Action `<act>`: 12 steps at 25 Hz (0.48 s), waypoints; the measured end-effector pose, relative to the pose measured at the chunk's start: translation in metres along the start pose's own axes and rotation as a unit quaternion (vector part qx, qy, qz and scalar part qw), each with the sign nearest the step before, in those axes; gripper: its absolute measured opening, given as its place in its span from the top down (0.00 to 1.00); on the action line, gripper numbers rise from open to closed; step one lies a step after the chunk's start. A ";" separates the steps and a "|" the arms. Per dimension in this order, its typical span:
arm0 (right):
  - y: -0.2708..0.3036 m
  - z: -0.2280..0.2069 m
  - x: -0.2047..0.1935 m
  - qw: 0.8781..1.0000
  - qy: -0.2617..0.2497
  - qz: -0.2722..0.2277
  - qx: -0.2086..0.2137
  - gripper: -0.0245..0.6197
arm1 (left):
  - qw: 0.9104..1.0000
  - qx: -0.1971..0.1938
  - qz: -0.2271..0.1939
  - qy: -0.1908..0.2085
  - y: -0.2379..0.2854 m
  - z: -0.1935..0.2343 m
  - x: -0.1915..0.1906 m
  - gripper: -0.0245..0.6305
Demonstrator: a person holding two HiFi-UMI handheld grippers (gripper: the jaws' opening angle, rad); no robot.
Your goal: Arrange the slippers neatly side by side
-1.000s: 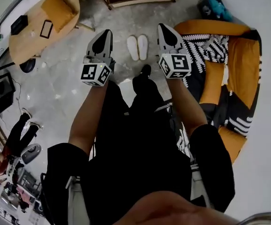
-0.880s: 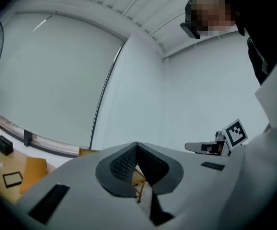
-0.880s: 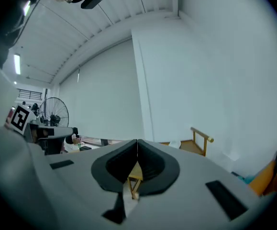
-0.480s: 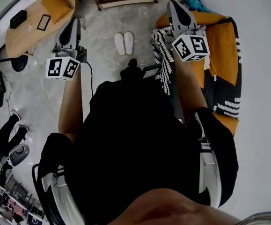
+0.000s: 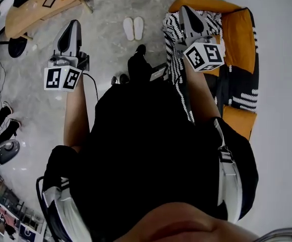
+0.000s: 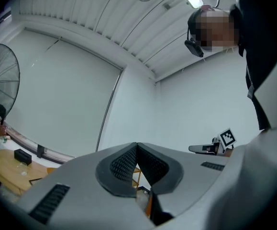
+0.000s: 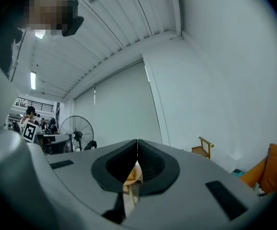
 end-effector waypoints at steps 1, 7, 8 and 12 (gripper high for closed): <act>-0.011 0.011 -0.004 1.000 0.001 0.003 0.007 0.91 | 1.000 0.005 0.002 -0.001 -0.014 -0.006 -0.002 0.94; -0.060 0.050 -0.005 0.999 -0.019 -0.002 0.042 0.91 | 0.999 0.034 0.011 0.000 -0.069 -0.046 -0.015 0.94; -0.066 0.053 -0.002 0.999 -0.024 -0.006 0.048 0.91 | 0.999 0.037 0.011 0.003 -0.074 -0.053 -0.015 0.94; -0.088 0.052 0.008 0.996 -0.043 -0.018 0.071 0.91 | 0.999 0.044 0.009 0.010 -0.087 -0.085 -0.013 0.94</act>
Point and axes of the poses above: the fingertips, and each gripper's own axes: y forward along the fingers, z to its left, x out of its top, the point moved 10 cm from there along -y, backward along the fingers, and after that the axes turned 9 degrees about -y, right-handed, at the moved point
